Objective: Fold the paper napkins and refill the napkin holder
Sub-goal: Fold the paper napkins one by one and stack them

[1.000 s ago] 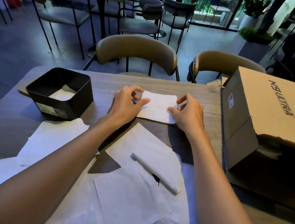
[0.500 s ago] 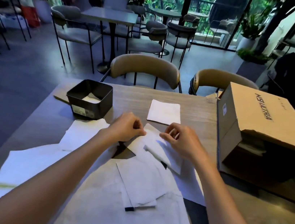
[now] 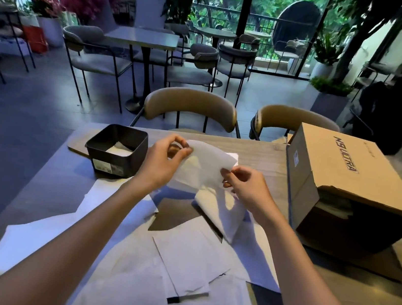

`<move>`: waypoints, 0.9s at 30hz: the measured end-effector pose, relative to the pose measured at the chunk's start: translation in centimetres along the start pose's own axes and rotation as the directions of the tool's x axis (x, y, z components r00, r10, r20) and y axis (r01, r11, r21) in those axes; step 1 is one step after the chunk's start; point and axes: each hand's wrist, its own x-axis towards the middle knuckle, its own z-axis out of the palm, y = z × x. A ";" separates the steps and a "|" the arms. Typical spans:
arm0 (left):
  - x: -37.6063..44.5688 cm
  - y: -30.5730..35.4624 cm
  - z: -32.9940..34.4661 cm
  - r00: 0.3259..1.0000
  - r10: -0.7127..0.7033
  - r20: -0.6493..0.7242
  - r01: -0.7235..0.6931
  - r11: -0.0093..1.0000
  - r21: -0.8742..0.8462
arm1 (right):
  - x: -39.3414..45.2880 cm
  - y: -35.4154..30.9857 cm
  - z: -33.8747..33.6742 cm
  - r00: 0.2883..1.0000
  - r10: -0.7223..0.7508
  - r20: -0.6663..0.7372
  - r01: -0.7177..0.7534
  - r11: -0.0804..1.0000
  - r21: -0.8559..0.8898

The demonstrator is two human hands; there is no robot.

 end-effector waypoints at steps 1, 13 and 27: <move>0.4 -0.2 0.1 1.000 -0.009 0.009 0.009 1.000 -0.020 | 0.5 0.0 0.0 1.000 -0.003 -0.021 0.003 0.999 0.041; 5.9 -3.2 4.5 0.972 -0.221 0.084 0.222 0.975 -0.007 | 10.7 3.1 -0.6 0.976 -0.051 -0.213 0.001 0.974 -0.227; 7.2 -6.5 5.9 0.987 -0.142 0.071 0.118 0.955 0.272 | 12.3 6.6 0.0 0.972 0.017 -0.233 -0.129 0.872 -0.472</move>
